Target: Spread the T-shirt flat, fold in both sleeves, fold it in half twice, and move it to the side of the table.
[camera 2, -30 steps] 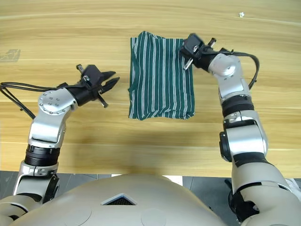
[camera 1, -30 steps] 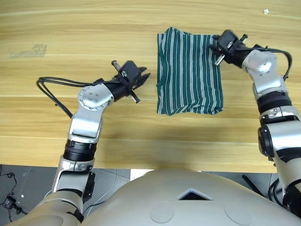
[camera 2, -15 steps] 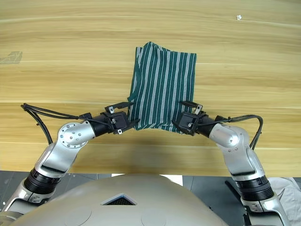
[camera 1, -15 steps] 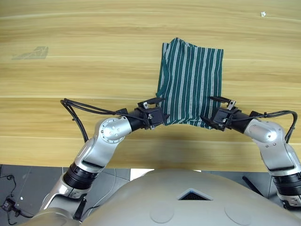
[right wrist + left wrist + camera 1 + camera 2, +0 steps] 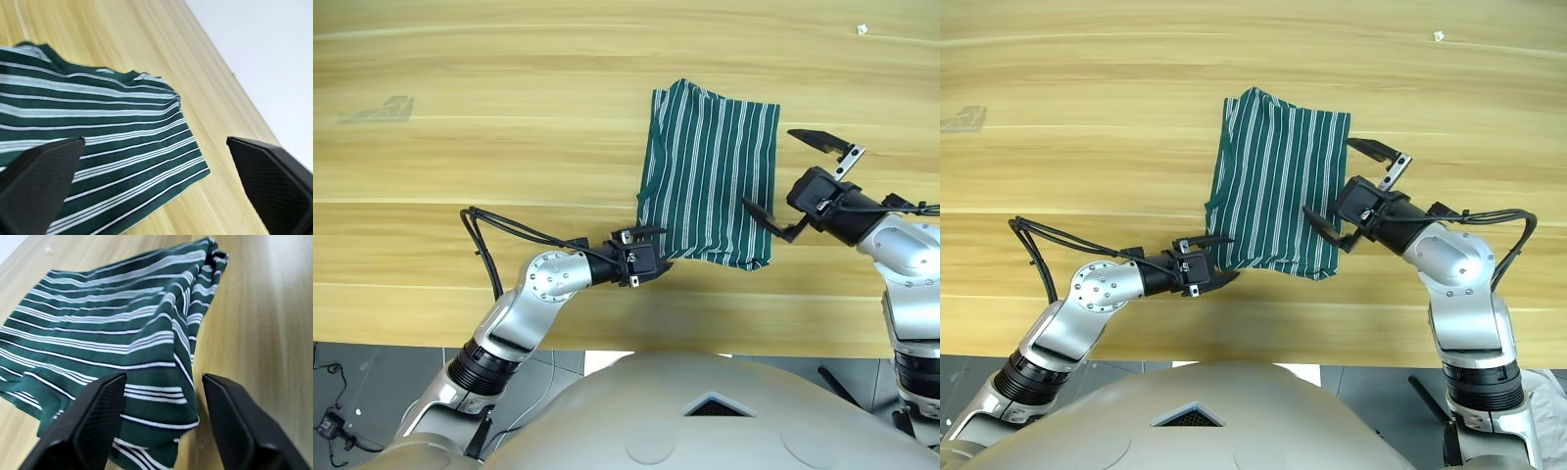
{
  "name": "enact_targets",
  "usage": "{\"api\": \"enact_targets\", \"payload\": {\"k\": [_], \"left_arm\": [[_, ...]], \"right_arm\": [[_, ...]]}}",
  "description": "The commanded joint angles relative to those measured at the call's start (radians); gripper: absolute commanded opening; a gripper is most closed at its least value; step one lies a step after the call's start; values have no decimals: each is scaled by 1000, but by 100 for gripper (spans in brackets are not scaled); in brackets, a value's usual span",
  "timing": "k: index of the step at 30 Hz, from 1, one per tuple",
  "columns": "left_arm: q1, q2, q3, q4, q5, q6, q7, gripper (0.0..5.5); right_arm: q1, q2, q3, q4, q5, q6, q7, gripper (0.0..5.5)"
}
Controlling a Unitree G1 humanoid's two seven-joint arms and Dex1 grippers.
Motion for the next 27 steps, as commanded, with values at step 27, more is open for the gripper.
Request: {"api": "enact_targets", "payload": {"k": [27], "left_arm": [[-59, -11, -99, 192, 83, 12, 36, 288]], "right_arm": [[143, -187, 290, 74, -344, 23, 103, 326]]}}
